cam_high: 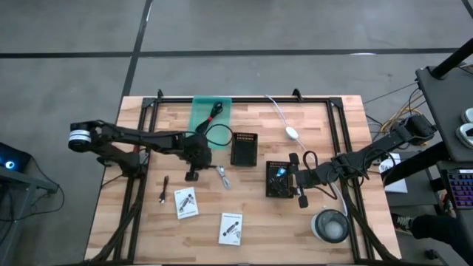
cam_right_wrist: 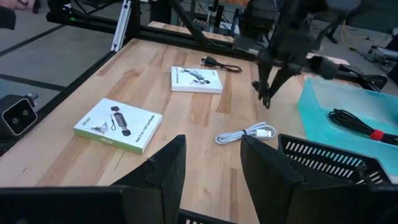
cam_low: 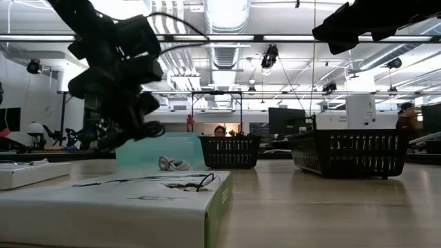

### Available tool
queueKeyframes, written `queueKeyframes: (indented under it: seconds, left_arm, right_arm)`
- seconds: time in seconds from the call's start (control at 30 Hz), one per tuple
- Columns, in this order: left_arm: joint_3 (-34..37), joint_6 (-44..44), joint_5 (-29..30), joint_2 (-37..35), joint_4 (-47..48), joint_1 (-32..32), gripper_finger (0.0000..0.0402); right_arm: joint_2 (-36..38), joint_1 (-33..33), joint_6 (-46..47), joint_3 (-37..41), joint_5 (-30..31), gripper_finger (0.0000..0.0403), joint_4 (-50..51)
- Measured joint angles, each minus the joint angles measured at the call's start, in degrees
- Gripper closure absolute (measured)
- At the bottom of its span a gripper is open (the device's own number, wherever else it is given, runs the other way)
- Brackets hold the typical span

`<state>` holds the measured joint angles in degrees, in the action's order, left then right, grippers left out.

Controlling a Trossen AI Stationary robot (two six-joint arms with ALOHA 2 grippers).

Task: Pick and place items into bin
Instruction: Put the top black USB cable into the green bin

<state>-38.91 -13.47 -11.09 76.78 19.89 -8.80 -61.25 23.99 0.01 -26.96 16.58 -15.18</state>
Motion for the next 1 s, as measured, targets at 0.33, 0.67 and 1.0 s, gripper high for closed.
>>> queueKeyframes:
  seconds: [0.33,0.67,1.0]
  left_arm:
    - [-2.3,-11.8,11.3,-4.7,-12.4,-0.4,0.0376]
    - [-4.3,-14.1,25.9,-1.0,-12.5,-5.4,0.0374]
    - [-4.2,-14.1,26.4,1.2,-12.4,-7.6,0.0335]
  right_arm:
    - [0.0,0.0,0.0,0.0,0.0,0.0264,0.0]
    - [0.0,0.0,0.0,0.0,0.0,0.0264,0.1]
    - [0.0,0.0,0.0,0.0,0.0,0.0264,0.4]
